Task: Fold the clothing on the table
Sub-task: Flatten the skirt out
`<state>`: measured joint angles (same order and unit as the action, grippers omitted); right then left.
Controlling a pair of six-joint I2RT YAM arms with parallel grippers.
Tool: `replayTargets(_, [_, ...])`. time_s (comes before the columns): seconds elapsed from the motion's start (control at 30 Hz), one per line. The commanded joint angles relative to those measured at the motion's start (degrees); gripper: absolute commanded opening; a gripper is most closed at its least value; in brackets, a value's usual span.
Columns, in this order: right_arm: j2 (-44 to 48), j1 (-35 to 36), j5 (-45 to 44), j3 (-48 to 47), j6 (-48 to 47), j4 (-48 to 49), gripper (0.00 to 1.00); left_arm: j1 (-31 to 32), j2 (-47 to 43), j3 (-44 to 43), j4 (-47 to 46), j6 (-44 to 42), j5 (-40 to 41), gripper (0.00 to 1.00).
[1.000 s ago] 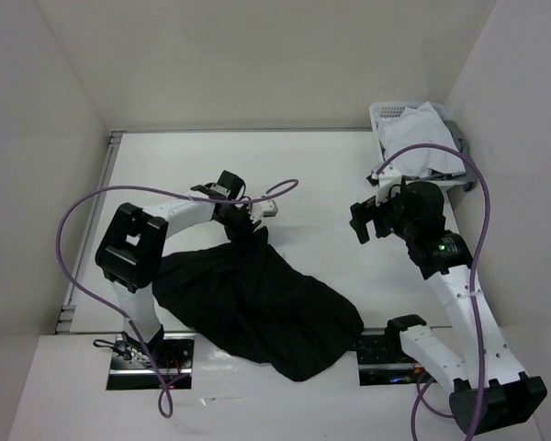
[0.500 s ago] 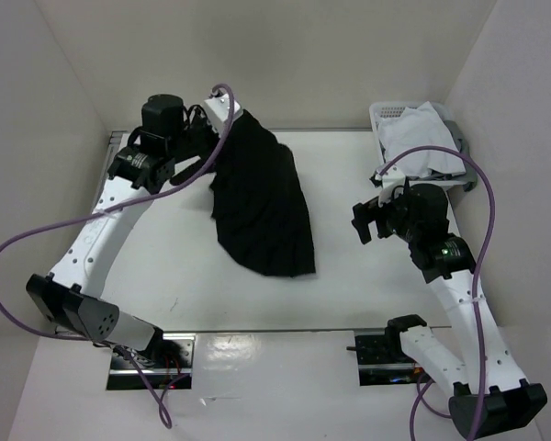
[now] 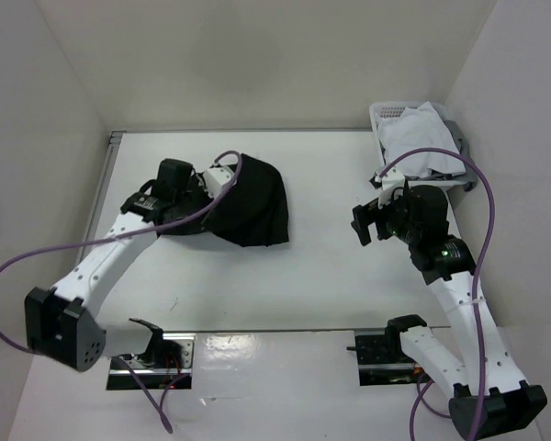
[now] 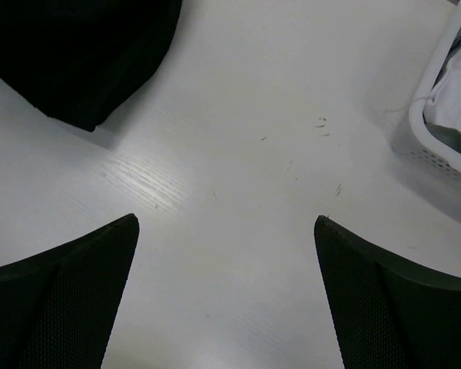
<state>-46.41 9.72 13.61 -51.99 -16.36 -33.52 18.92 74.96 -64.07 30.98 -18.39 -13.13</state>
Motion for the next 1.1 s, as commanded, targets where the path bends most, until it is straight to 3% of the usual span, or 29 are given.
replayTargets(0.0, [1.2,-0.4,2.3,0.3,-0.2,1.3,0.99,-0.4,-10.7,3.2,1.6,-3.5,-1.6,0.16])
replayTargets(0.17, [0.5,0.7,3.5,0.3,-0.8,1.3,0.99,-0.4,-23.2,10.1,1.6,-5.2,2.8,0.16])
replayTargets(0.33, [-6.6,9.4,-2.6,-2.2,-0.8,1.8,0.99,-0.4,-25.1,11.9,3.7,-3.3,3.9,0.19])
replayTargets(0.47, [-20.4,15.8,-6.8,-10.1,-1.3,2.7,0.99,-1.8,-26.9,15.7,1.5,-2.7,5.4,0.23])
replayTargets(0.8, [-52.5,17.3,6.3,-28.5,-4.0,15.8,0.99,-2.3,-19.2,15.2,-0.6,-1.9,3.2,0.19])
replayTargets(1.07, [-73.9,17.4,11.3,-47.7,-7.5,12.8,0.96,-2.3,-17.0,16.3,-1.2,-2.4,2.1,0.14])
